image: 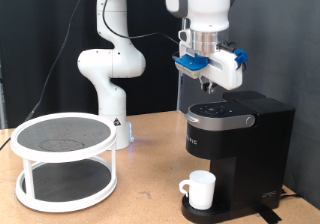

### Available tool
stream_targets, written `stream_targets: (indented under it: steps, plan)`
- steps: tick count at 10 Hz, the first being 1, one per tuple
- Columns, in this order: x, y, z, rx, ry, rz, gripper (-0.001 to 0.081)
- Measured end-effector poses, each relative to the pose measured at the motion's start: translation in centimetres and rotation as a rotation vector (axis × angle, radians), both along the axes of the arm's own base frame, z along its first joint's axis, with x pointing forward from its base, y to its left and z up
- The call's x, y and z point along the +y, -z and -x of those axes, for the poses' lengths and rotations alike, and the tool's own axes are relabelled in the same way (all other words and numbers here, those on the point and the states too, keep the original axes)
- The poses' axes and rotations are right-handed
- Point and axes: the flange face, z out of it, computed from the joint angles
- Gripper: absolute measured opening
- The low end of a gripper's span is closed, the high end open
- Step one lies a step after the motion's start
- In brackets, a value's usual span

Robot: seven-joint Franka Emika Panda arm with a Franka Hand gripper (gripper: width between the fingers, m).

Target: Make a cup of coffee with the keurig machine

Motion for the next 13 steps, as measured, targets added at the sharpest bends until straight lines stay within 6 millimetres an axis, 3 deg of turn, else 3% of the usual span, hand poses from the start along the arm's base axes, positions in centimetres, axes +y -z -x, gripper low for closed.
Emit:
stream_targets:
  steps: [13]
  plan:
    - [0.9,4.1,-0.5,0.09,-0.018,-0.018,0.0]
